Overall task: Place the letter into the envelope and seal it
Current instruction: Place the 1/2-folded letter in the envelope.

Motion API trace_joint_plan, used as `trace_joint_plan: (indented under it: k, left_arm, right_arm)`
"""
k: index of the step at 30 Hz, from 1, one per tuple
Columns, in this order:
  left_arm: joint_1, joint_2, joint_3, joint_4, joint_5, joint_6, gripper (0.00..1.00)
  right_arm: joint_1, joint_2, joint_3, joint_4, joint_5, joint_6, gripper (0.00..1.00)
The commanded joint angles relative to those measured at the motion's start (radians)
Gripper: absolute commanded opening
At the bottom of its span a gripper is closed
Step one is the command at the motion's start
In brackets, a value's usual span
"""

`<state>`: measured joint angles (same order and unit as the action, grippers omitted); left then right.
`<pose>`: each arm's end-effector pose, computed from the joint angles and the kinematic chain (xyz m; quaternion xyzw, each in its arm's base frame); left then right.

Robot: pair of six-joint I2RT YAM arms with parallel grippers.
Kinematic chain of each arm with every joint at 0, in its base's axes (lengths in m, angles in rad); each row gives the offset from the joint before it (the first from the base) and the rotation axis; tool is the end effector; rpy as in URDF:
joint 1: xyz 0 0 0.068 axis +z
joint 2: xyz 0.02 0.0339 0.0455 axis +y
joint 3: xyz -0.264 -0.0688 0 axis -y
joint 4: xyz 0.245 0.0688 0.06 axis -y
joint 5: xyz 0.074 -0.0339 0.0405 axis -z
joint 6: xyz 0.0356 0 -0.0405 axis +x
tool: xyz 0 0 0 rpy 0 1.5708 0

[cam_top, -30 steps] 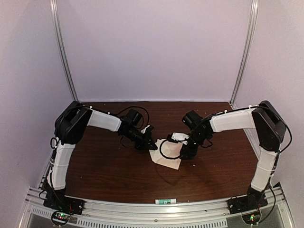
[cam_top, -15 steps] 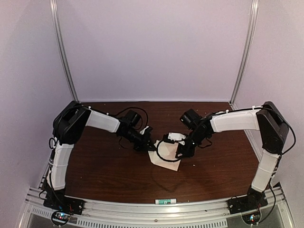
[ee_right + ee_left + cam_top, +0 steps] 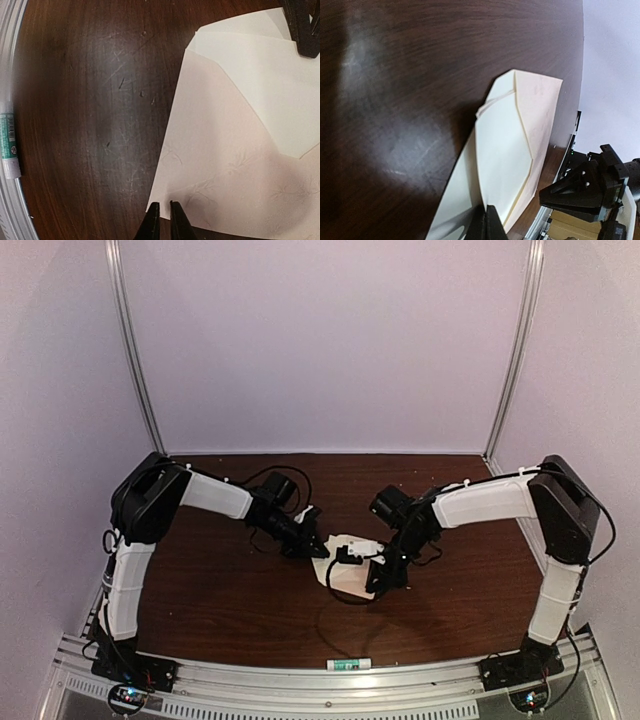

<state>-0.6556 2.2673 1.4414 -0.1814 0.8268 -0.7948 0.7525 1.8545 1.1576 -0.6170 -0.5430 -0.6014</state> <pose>0.3423 -0.2963 0.0936 -0.0502 -0.8853 0.4577 0.0654 0.2406 0.2505 0.1547 -0.6253 0.7232 0.2745 0.1030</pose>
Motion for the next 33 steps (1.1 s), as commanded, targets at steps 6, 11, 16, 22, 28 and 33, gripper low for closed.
trace_joint_plan:
  k: [6,11,16,22,28,33]
  left_arm:
    - [0.006,-0.009,0.035,-0.038,0.008,0.052,0.00]
    - [0.020,0.015,0.080,-0.072,0.030,0.090,0.00]
    - [0.029,0.069,0.185,-0.164,0.059,0.146,0.00]
    - [0.031,0.129,0.287,-0.250,0.102,0.179,0.00]
    - [0.012,0.120,0.269,-0.255,0.109,0.185,0.00]
    - [-0.013,0.122,0.273,-0.251,0.125,0.187,0.00]
  right_arm:
    - [0.014,0.069,-0.010,-0.027,0.018,-0.037,0.08]
    - [0.013,0.069,-0.016,-0.034,0.017,-0.040,0.08]
    - [0.015,0.071,-0.013,-0.036,0.017,-0.040,0.08]
    - [0.014,0.073,-0.012,-0.030,0.018,-0.036,0.09]
    - [0.014,0.074,-0.007,-0.023,0.016,-0.019,0.09]
    - [0.013,0.074,-0.003,-0.022,0.029,-0.018,0.10]
